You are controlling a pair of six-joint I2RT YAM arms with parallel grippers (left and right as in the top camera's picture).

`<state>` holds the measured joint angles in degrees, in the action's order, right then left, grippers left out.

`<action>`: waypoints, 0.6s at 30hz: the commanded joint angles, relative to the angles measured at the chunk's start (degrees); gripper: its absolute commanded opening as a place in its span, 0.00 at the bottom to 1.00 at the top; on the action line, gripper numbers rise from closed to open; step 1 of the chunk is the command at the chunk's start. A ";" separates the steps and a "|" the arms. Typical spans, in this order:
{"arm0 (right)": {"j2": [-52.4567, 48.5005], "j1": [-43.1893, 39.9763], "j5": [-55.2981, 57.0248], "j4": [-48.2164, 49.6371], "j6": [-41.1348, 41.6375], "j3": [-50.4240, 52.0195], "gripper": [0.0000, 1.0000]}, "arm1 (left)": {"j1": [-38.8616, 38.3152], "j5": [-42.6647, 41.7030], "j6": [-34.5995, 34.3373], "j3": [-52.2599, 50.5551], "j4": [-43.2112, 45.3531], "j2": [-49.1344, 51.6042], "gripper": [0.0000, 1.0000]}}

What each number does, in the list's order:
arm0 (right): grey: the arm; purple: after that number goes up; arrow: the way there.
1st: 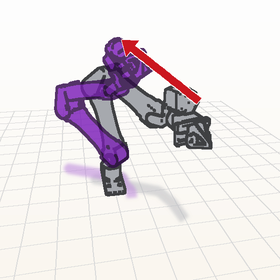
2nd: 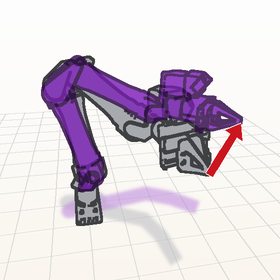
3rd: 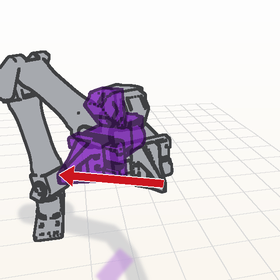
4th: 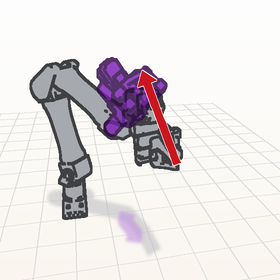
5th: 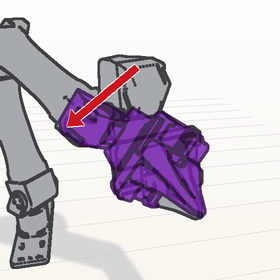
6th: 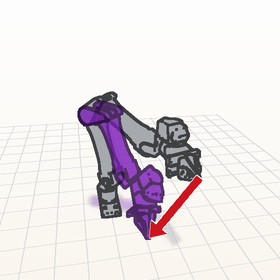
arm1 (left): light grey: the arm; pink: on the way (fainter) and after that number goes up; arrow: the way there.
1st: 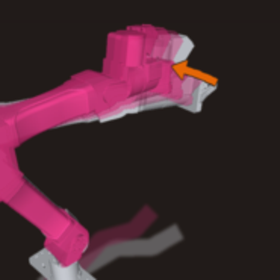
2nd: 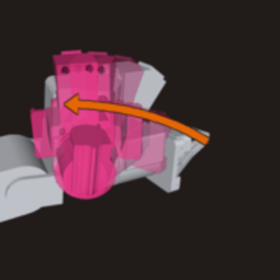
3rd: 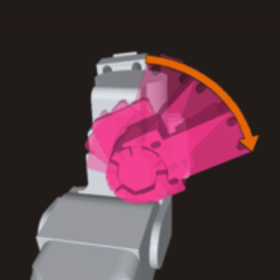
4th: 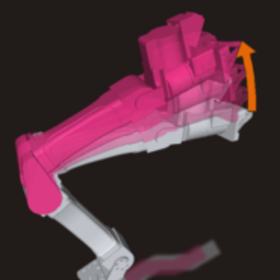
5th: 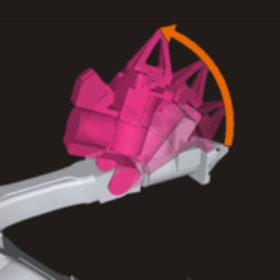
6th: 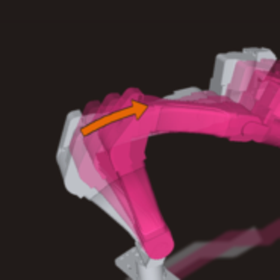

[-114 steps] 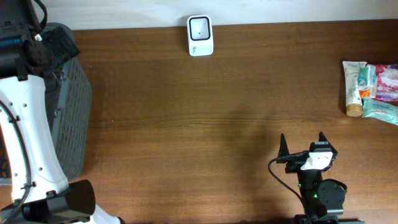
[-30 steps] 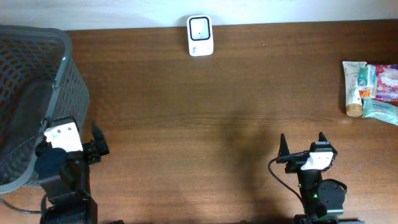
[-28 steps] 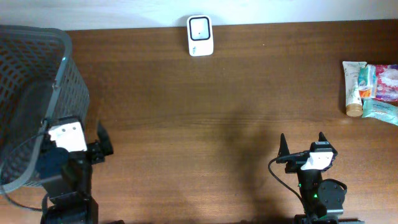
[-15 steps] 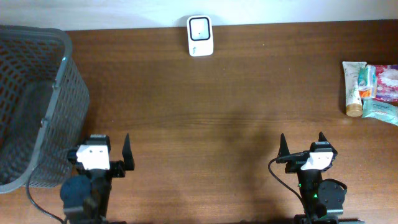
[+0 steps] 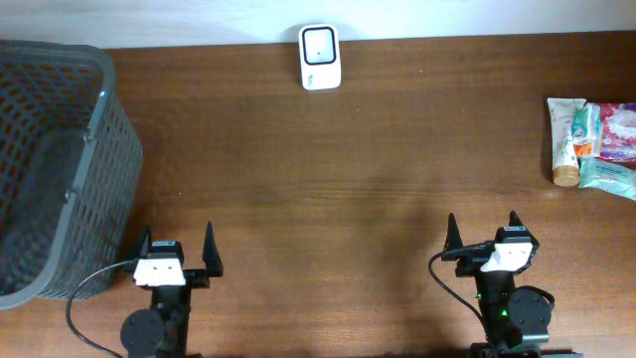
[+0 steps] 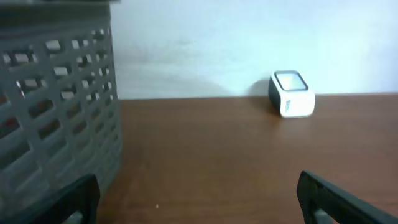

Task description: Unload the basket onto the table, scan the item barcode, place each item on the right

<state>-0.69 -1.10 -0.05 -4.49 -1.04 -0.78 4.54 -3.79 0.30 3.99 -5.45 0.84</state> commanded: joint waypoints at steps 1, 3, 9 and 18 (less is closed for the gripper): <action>0.48 -0.42 0.50 -0.20 0.44 0.46 0.99 | -0.20 2.93 -6.75 -3.45 0.90 -0.57 0.99; 0.48 -0.42 0.50 -0.22 0.44 0.46 0.99 | -0.20 3.30 -6.73 -3.48 1.29 -0.57 0.99; 0.48 -0.42 0.50 -0.20 0.44 0.46 0.99 | -0.15 4.17 -6.71 -3.48 0.68 -0.50 0.99; 0.48 -0.42 0.50 -0.20 0.44 0.46 0.99 | -0.15 3.76 -1.95 -3.45 0.63 -0.52 0.99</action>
<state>-0.69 -1.10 -0.05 -4.49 -1.04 -0.78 4.56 -0.01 -3.42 0.99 -4.86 0.80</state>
